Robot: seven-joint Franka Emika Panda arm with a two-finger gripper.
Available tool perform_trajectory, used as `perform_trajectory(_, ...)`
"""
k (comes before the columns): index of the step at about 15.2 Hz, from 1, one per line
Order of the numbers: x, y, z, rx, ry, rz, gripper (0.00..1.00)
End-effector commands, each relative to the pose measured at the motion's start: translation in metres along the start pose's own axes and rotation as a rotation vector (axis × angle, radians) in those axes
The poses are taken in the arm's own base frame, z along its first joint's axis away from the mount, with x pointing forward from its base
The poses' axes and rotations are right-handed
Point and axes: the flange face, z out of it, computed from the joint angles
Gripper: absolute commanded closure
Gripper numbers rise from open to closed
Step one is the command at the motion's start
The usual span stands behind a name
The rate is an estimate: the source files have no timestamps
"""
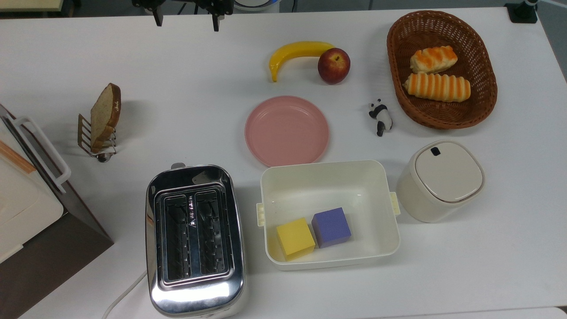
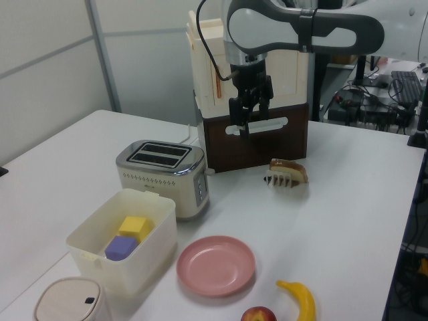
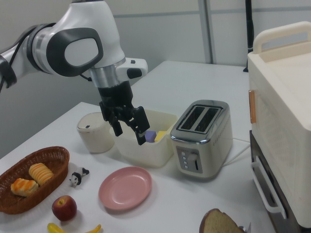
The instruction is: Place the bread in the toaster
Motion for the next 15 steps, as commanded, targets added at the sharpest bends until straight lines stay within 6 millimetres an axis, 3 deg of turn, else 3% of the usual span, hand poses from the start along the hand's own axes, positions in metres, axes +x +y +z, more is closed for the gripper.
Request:
perform_trajectory(1, -0.011, 0.004, -0.001, 0.002, -0.02, -0.048, 0.0)
perform_trajectory(11, -0.012, 0.015, 0.007, -0.023, -0.044, -0.113, 0.0)
perform_trajectory(15, -0.014, 0.042, 0.023, -0.071, -0.089, -0.205, 0.0)
